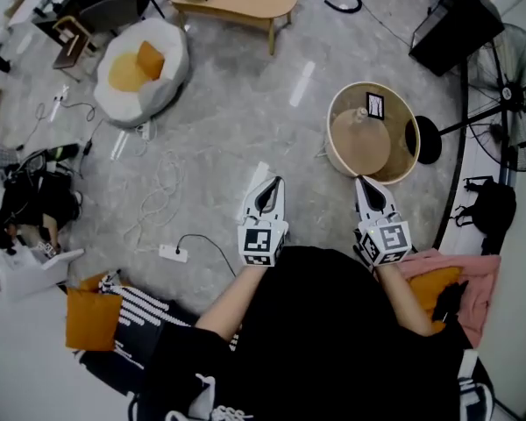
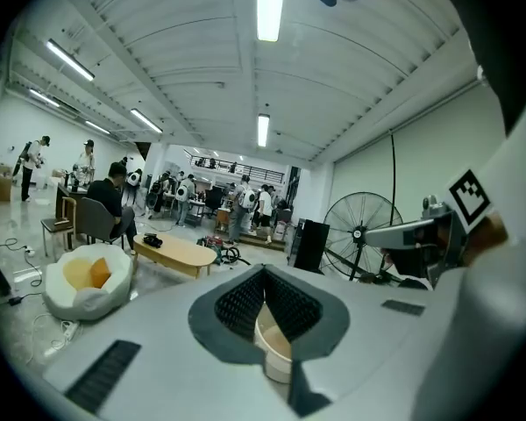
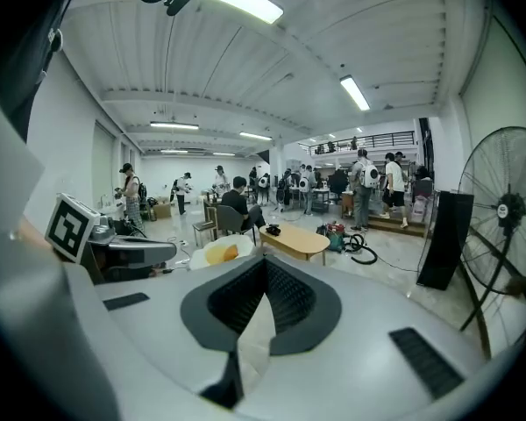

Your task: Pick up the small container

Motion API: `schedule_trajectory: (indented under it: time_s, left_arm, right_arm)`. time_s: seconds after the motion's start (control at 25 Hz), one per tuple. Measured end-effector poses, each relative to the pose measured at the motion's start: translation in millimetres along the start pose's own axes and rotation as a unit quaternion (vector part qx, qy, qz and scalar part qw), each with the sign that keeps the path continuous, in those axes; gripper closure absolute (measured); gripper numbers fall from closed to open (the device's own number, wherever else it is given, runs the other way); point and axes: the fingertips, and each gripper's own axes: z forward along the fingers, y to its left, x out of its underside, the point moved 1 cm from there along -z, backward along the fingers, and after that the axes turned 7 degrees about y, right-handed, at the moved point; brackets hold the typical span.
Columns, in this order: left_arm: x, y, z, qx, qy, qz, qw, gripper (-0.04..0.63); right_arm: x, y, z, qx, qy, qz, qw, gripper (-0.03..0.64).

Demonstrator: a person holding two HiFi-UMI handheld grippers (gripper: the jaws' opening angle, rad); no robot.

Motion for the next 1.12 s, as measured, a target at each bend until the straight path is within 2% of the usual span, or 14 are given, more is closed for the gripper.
schedule_trajectory:
  time_s: [0.24,0.44,0.6,0.84,1.12]
  left_arm:
    - [-23,50,22,0.012,-0.016,-0.005,0.9998,0.575]
    - [-24,75,44,0.018,-0.01,-0.014,0.9997,0.575]
    - [-27,91,57,0.006,-0.006,-0.018,0.9998,0.575]
    - [-29,94,79,0.004,0.006,-0.016,0.9999,0.575]
    - [-49,86,141,0.006,0.016,-0.003,0.9998,0.575]
  right_arm:
    - [-21,3,57,-0.004,0.014,-0.002,1.0,0.603]
    - [-18,-11,78,0.023,0.033,0.018,0.999,0.603]
    - [-10,-25,89,0.037,0.051,0.025,0.998,0.603]
    - [-11,-45,113,0.032,0.048,0.039,0.998,0.603]
    - [-26,-96,166,0.022,0.029,0.056,0.998,0.603]
